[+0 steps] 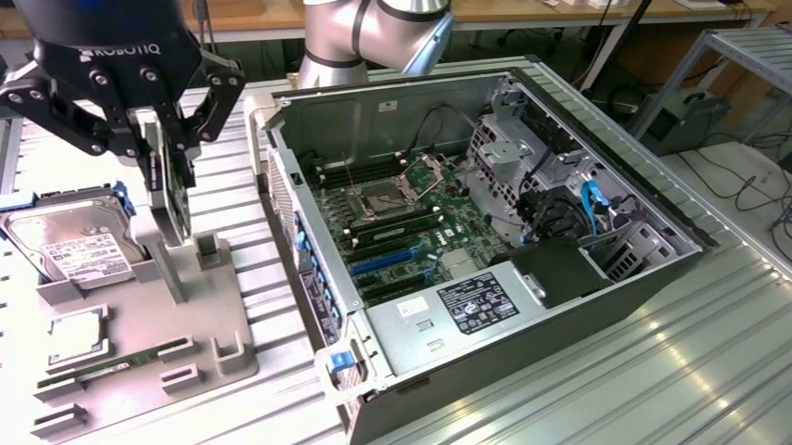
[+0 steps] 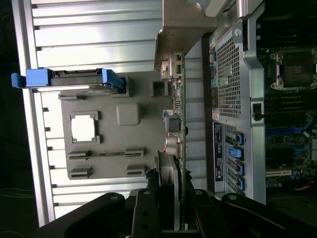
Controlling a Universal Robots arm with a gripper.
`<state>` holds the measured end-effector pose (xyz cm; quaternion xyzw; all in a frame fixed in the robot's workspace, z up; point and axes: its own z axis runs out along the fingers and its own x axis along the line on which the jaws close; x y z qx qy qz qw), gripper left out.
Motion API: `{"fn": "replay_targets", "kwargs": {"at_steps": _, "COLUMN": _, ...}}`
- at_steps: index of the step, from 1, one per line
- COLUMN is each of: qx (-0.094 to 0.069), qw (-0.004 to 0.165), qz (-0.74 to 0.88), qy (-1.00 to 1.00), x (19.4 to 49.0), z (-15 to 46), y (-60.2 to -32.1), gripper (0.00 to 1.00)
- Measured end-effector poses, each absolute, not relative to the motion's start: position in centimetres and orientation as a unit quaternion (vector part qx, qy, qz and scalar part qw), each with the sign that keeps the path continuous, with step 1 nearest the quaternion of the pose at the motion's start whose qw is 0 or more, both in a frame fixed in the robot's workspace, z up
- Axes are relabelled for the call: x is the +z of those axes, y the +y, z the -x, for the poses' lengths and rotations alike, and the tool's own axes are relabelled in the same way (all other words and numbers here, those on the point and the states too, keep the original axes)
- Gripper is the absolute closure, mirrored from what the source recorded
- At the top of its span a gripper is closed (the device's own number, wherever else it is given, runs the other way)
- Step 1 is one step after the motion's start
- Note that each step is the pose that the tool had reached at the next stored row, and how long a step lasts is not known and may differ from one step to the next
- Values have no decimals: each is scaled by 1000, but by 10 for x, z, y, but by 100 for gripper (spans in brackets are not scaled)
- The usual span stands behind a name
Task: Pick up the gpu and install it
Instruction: 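Pick up the gpu and move the gpu toward the slot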
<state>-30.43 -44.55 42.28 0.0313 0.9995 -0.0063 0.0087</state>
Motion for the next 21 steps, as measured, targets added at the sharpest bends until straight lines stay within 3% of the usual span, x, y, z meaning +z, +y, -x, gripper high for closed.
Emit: {"fn": "replay_targets", "kwargs": {"at_steps": 21, "qx": -6, "qw": 8, "qz": -31, "qy": 999, "x": 441, "z": 302, "y": -446, "gripper": 72}}
